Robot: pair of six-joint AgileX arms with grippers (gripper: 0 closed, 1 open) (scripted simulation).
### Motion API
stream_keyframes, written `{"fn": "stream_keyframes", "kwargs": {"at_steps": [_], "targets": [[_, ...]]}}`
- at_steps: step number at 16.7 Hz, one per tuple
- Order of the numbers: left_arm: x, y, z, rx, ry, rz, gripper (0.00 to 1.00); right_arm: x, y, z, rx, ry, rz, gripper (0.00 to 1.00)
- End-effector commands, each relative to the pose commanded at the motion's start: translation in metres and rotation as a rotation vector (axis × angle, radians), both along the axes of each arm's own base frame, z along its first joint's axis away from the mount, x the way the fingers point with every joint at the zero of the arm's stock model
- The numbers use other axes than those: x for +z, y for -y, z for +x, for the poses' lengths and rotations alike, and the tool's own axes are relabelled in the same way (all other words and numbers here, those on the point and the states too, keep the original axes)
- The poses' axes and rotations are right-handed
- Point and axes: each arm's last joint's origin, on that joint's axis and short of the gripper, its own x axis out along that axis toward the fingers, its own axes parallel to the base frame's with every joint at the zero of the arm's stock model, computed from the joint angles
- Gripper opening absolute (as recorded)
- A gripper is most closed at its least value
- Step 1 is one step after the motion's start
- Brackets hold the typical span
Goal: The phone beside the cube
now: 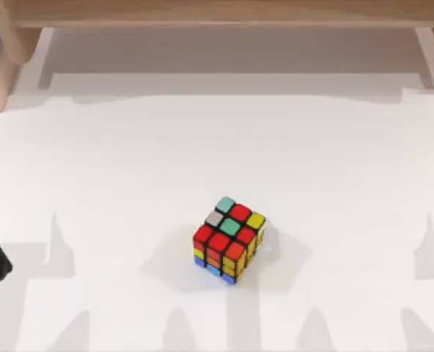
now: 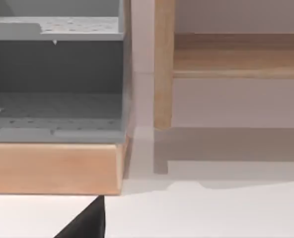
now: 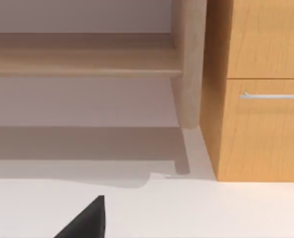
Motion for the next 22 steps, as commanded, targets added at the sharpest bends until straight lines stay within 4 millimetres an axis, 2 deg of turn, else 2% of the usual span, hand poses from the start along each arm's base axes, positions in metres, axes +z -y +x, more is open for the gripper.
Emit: {"fn": "stream_keyframes", "kwargs": {"at_steps": [3,5,8,11,14,16,19,22], "targets": [[0.0,0.0,0.0,0.0,0.0,0.0,1.0,0.002,0.0,0.0,-0.004,-0.006,0.0,1.0],[0.0,0.0,0.0,0.0,0.0,0.0,1.0,0.012,0.002,0.001,-0.022,-0.039,-0.001,1.0],[0.0,0.0,0.0,0.0,0.0,0.0,1.0,0.04,0.007,0.006,-0.068,-0.135,0.0,1.0],[0.0,0.0,0.0,0.0,0.0,0.0,1.0,0.074,0.017,0.025,-0.13,-0.297,0.011,1.0],[0.0,0.0,0.0,0.0,0.0,0.0,1.0,0.101,0.036,0.064,-0.201,-0.523,0.044,1.0],[0.0,0.0,0.0,0.0,0.0,0.0,1.0,0.107,0.055,0.1,-0.248,-0.697,0.08,1.0],[0.0,0.0,0.0,0.0,0.0,0.0,1.0,0.098,0.093,0.154,-0.309,-0.95,0.152,1.0],[0.0,0.0,0.0,0.0,0.0,0.0,1.0,0.072,0.136,0.199,-0.357,-1.165,0.235,1.0]]}}
